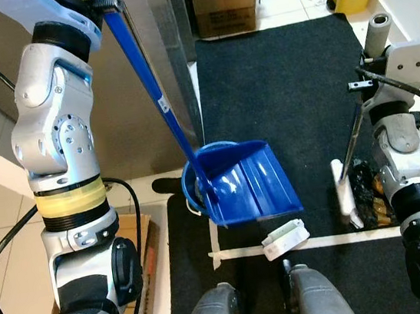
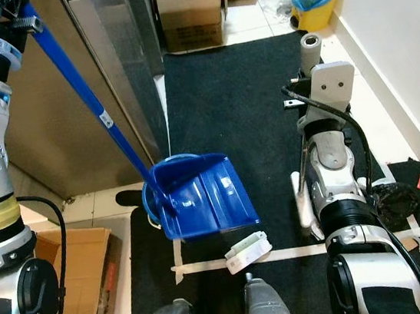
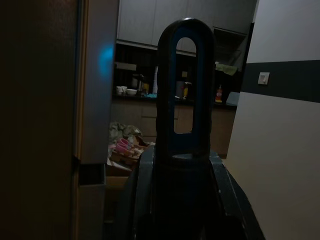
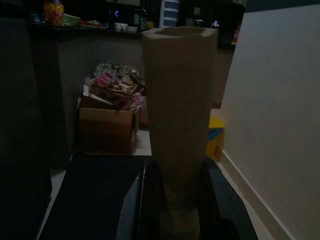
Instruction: Sweep floor
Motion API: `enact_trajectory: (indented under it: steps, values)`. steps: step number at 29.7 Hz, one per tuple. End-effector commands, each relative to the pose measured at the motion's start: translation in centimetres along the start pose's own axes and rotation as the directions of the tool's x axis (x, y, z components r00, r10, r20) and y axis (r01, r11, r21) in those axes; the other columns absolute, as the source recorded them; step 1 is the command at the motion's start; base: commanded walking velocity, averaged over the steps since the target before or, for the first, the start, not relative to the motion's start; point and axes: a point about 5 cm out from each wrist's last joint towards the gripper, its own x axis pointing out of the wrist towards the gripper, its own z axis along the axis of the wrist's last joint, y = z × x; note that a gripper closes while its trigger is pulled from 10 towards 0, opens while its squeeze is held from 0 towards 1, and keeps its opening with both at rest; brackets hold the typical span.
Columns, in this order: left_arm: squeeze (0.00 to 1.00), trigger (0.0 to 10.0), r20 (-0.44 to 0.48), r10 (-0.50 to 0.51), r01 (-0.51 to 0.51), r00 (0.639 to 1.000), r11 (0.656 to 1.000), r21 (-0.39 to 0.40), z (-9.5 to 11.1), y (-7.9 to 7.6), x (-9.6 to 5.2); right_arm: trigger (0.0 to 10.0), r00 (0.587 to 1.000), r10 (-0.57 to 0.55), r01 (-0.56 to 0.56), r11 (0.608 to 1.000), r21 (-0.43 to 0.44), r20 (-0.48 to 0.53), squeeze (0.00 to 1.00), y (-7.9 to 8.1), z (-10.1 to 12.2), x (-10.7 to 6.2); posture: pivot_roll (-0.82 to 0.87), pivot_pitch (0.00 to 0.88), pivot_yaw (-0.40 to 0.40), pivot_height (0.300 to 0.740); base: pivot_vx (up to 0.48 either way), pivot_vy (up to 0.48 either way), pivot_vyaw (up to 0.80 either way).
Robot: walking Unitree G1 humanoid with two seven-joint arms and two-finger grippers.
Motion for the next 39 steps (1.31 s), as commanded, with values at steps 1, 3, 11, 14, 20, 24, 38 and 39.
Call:
enact_trajectory:
  steps: [1, 3, 11, 14, 20, 24, 38, 39]
  values:
    - [0.00, 10.0, 0.048, -0.006, 0.006, 0.999, 1.000, -0.017, 1.12, -0.51, -0.03, 10.0, 1.000, -0.009, 0.009, 1.000, -0.006, -0.001, 0.00, -0.19, 0.05, 0.07, -0.03, 0.134, 0.051, 0.740, 0.000, 0.000, 0.00]
    - [0.00, 10.0, 0.057, -0.006, 0.008, 0.998, 1.000, -0.028, 1.41, -0.62, 0.09, 10.0, 1.000, -0.014, 0.014, 1.000, -0.009, -0.001, 0.00, -0.30, 0.04, 0.05, -0.03, 0.135, 0.052, 0.740, 0.000, 0.000, 0.00]
    - [0.00, 10.0, 0.066, -0.020, 0.021, 0.998, 0.999, -0.028, 1.87, -0.95, 0.37, 10.0, 1.000, -0.020, 0.020, 1.000, -0.003, -0.003, 0.00, -0.33, -0.13, -0.10, -0.03, 0.142, 0.061, 0.740, 0.000, 0.000, 0.00]
    - [0.00, 10.0, 0.056, -0.020, 0.021, 0.998, 1.000, -0.015, 1.71, -0.99, 0.32, 10.0, 1.000, -0.021, 0.021, 1.000, 0.003, -0.004, 0.00, -0.31, -0.18, -0.14, -0.03, 0.143, 0.062, 0.740, 0.000, 0.000, 0.00]
    - [0.00, 10.0, 0.047, -0.022, 0.022, 0.999, 1.000, -0.006, 1.61, -1.07, 0.28, 10.0, 1.000, -0.019, 0.019, 1.000, 0.012, -0.003, 0.00, -0.18, -0.23, -0.20, -0.03, 0.143, 0.064, 0.740, 0.000, 0.000, 0.00]
    - [0.00, 10.0, 0.045, -0.023, 0.023, 0.999, 1.000, -0.006, 1.60, -1.09, 0.32, 10.0, 1.000, -0.018, 0.018, 1.000, 0.016, -0.003, 0.00, -0.10, -0.25, -0.20, -0.03, 0.144, 0.065, 0.740, 0.000, 0.000, 0.00]
    - [0.00, 10.0, 0.045, -0.028, 0.029, 0.999, 1.000, -0.006, 1.56, -1.27, 0.46, 10.0, 1.000, -0.021, 0.021, 0.999, 0.033, -0.005, 0.00, -0.10, -0.34, -0.28, -0.03, 0.145, 0.068, 0.740, 0.000, 0.000, 0.00]
    - [0.00, 10.0, 0.044, -0.028, 0.028, 0.999, 1.000, -0.005, 1.54, -1.27, 0.46, 10.0, 1.000, -0.021, 0.021, 0.999, 0.034, -0.005, 0.00, -0.09, -0.34, -0.28, -0.03, 0.144, 0.068, 0.740, 0.000, 0.000, 0.00]
